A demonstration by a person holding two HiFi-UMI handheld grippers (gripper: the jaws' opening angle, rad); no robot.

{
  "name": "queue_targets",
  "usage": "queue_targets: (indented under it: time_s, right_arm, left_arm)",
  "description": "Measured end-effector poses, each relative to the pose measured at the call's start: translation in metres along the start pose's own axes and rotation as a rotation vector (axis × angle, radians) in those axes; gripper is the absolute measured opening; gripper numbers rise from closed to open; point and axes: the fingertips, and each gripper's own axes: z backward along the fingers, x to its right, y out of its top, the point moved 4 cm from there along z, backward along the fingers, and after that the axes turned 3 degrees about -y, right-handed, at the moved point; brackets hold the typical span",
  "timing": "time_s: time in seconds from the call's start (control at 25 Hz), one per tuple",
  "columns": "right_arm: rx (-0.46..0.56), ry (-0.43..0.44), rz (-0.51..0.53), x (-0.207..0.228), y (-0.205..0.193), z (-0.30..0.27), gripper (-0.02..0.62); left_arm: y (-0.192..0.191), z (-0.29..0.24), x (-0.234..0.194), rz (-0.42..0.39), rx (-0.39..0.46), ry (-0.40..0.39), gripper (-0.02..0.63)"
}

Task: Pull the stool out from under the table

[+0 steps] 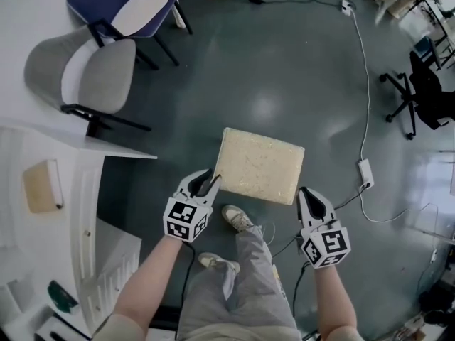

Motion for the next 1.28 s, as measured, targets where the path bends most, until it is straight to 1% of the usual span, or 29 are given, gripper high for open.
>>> queue_targets:
  time_s: [0.12, 0.24, 0.36, 0.44, 0.56, 0.72, 0.84, 0.96, 1.04, 1.16, 1.28]
  right_arm:
    - [0.024, 0.023, 0.023, -0.013, 0.035, 0.022, 0.029]
    - [0.056, 0.049, 0.023, -0.028, 0.066, 0.045, 0.028]
    - [0.094, 0.067, 0.021, -0.045, 0.093, 0.072, 0.023]
    - [0.113, 0.083, 0.023, -0.058, 0.109, 0.091, 0.023]
    - [0.139, 0.108, 0.044, -0.077, 0.134, 0.116, 0.023]
    - [0.215, 0.151, 0.03, -0.102, 0.167, 0.145, 0.021]
    - [0.273, 0.18, 0.02, -0.118, 0.189, 0.164, 0.021]
    - [0.304, 0.199, 0.024, -0.132, 0.205, 0.184, 0.021]
    - [0.317, 0.216, 0.01, -0.143, 0.214, 0.198, 0.021]
    - [0.344, 0.26, -0.015, -0.163, 0.233, 0.221, 0.021]
    - [0.373, 0.273, 0.039, -0.176, 0.251, 0.244, 0.021]
  left_arm:
    - [0.033, 0.028, 0.015, -0.042, 0.05, -0.001, 0.105]
    - [0.067, 0.056, 0.03, -0.061, 0.1, 0.002, 0.084]
    - [0.1, 0.089, 0.044, -0.102, 0.161, 0.035, 0.059]
    - [0.12, 0.109, 0.055, -0.133, 0.191, 0.049, 0.054]
    - [0.146, 0.136, 0.072, -0.151, 0.237, 0.038, 0.046]
    - [0.169, 0.173, 0.088, -0.119, 0.307, 0.025, 0.041]
    - [0.189, 0.201, 0.1, -0.127, 0.35, 0.026, 0.038]
    - [0.205, 0.227, 0.115, -0.157, 0.38, 0.034, 0.035]
    - [0.209, 0.245, 0.123, -0.174, 0.392, 0.035, 0.035]
    - [0.212, 0.27, 0.133, -0.176, 0.389, 0.033, 0.035]
    - [0.219, 0.291, 0.146, -0.195, 0.383, 0.041, 0.035]
